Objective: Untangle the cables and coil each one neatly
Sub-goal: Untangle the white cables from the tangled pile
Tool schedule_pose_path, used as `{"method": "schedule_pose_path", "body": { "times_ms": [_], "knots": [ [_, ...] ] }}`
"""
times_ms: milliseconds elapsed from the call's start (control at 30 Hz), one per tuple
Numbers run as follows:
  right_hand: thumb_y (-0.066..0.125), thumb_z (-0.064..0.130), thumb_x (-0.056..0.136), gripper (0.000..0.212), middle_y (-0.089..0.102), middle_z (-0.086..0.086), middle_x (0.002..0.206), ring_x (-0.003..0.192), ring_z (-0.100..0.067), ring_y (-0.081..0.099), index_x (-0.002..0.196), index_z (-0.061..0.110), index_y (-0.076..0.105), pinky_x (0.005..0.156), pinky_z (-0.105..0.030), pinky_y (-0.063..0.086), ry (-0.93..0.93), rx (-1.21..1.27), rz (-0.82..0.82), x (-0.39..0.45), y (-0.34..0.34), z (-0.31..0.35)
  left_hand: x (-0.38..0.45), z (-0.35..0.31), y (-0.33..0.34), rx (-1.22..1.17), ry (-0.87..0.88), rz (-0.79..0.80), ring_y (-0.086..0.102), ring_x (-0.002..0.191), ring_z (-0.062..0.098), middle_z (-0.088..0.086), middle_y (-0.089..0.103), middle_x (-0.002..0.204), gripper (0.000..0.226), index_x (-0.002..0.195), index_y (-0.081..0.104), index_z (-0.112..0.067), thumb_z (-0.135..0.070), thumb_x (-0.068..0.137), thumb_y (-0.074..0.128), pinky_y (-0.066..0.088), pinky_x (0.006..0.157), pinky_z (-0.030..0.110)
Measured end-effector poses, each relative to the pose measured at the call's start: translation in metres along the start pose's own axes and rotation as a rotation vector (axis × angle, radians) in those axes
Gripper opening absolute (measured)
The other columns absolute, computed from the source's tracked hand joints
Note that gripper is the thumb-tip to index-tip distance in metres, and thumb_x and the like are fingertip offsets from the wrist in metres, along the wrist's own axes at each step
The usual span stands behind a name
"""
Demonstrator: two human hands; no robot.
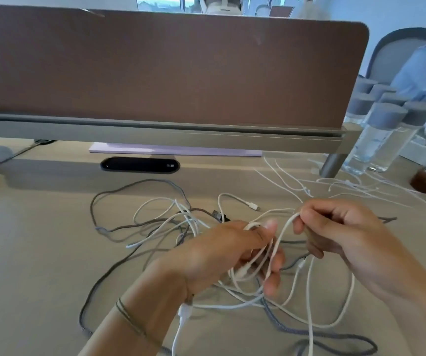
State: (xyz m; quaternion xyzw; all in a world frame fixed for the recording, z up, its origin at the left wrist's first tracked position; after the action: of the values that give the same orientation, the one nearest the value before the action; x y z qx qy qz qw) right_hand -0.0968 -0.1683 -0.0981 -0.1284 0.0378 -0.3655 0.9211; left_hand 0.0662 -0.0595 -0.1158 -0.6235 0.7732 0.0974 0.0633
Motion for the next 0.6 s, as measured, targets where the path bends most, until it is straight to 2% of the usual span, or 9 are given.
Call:
{"method": "schedule_pose_path", "body": {
  "times_ms": [33, 67, 100, 167, 267, 367, 433, 500, 600],
  "knots": [
    [0.062, 0.035, 0.090, 0.029, 0.037, -0.004, 0.052, 0.050, -0.017, 0.038, 0.071, 0.014, 0.070, 0.055, -0.033, 0.038, -0.003, -0.069, -0.035, 0.000, 0.000, 0.002, 0.002, 0.002, 0.005, -0.077, -0.008, 0.025, 0.057, 0.068, 0.028, 0.008, 0.058, 0.066, 0.046, 0.076, 0.057, -0.015, -0.048, 0.102, 0.041, 0.048, 0.077, 0.047],
    [0.059, 0.029, 0.096, 0.029, 0.038, -0.004, 0.053, 0.051, -0.018, 0.038, 0.071, 0.017, 0.070, 0.055, -0.035, 0.037, -0.005, -0.121, -0.068, -0.001, 0.001, 0.003, 0.004, 0.003, 0.009, -0.161, -0.024, 0.050, 0.053, 0.060, 0.025, 0.005, 0.049, 0.064, 0.045, 0.074, 0.052, -0.016, -0.053, 0.099, 0.043, 0.050, 0.071, 0.043],
    [0.057, 0.026, 0.099, 0.031, 0.037, -0.003, 0.054, 0.051, -0.019, 0.035, 0.072, 0.019, 0.070, 0.054, -0.035, 0.034, -0.011, -0.160, -0.100, -0.001, 0.000, 0.004, 0.007, 0.002, 0.013, -0.210, -0.039, 0.064, 0.043, 0.053, 0.017, 0.001, 0.039, 0.064, 0.047, 0.074, 0.047, -0.018, -0.059, 0.096, 0.043, 0.047, 0.058, 0.033],
    [0.057, 0.031, 0.100, 0.031, 0.036, -0.001, 0.054, 0.051, -0.018, 0.032, 0.075, 0.019, 0.070, 0.055, -0.033, 0.029, -0.017, -0.237, -0.158, -0.003, -0.002, 0.007, 0.010, 0.001, 0.021, -0.212, -0.063, 0.076, 0.020, 0.052, 0.010, -0.002, 0.025, 0.067, 0.054, 0.074, 0.041, -0.021, -0.073, 0.088, 0.039, 0.025, 0.042, 0.017],
    [0.064, 0.044, 0.093, 0.040, 0.040, 0.001, 0.052, 0.048, -0.009, 0.035, 0.068, 0.012, 0.066, 0.050, -0.020, 0.030, -0.074, -0.388, -0.297, -0.006, -0.007, 0.013, 0.014, 0.000, 0.023, -0.173, -0.023, 0.087, 0.013, 0.052, 0.010, -0.003, 0.023, 0.067, 0.062, 0.072, 0.035, -0.023, -0.084, 0.080, 0.030, 0.017, 0.039, 0.015],
    [0.066, 0.044, 0.094, 0.050, 0.037, 0.004, 0.049, 0.045, -0.007, 0.033, 0.064, 0.004, 0.059, 0.047, -0.018, 0.030, -0.110, -0.424, -0.372, -0.010, -0.004, 0.021, 0.015, 0.002, 0.025, -0.183, -0.002, 0.014, 0.012, 0.050, 0.011, -0.003, 0.024, 0.063, 0.070, 0.072, 0.027, -0.022, -0.091, 0.076, 0.027, 0.017, 0.038, 0.017],
    [0.059, 0.039, 0.099, 0.046, 0.034, 0.007, 0.048, 0.045, -0.009, 0.030, 0.065, 0.008, 0.061, 0.047, -0.020, 0.026, -0.095, -0.289, -0.309, -0.012, 0.002, 0.028, 0.018, 0.006, 0.027, -0.174, -0.009, -0.080, 0.011, 0.050, 0.011, -0.004, 0.020, 0.061, 0.074, 0.073, 0.022, -0.021, -0.094, 0.069, 0.026, 0.015, 0.037, 0.019],
    [0.049, 0.028, 0.104, 0.042, 0.033, 0.002, 0.050, 0.048, -0.015, 0.026, 0.072, 0.010, 0.068, 0.048, -0.029, 0.020, -0.042, -0.018, -0.155, -0.014, 0.012, 0.035, 0.021, 0.009, 0.029, -0.116, 0.004, -0.181, 0.011, 0.049, 0.012, -0.005, 0.019, 0.060, 0.076, 0.074, 0.020, -0.021, -0.096, 0.062, 0.023, 0.013, 0.039, 0.020],
    [0.044, 0.017, 0.103, 0.035, 0.037, -0.006, 0.050, 0.045, -0.018, 0.029, 0.092, 0.007, 0.075, 0.044, -0.026, 0.030, -0.002, 0.163, 0.059, -0.020, 0.027, 0.045, 0.020, 0.007, 0.021, -0.147, 0.043, -0.296, 0.011, 0.054, 0.014, 0.000, 0.017, 0.064, 0.081, 0.076, 0.019, -0.020, -0.099, 0.061, 0.016, 0.012, 0.043, 0.024]
  ]
}}
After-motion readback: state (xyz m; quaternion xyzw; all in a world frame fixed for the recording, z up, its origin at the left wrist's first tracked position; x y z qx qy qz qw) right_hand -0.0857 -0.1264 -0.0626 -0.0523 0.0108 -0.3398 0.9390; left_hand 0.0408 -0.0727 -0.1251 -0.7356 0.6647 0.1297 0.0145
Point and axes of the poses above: each hand's wrist, its own x-axis towards the middle knuckle, its own y-axis out of the palm, z = x × y, the point moved 2 cm from there along x, towards the middle knuckle
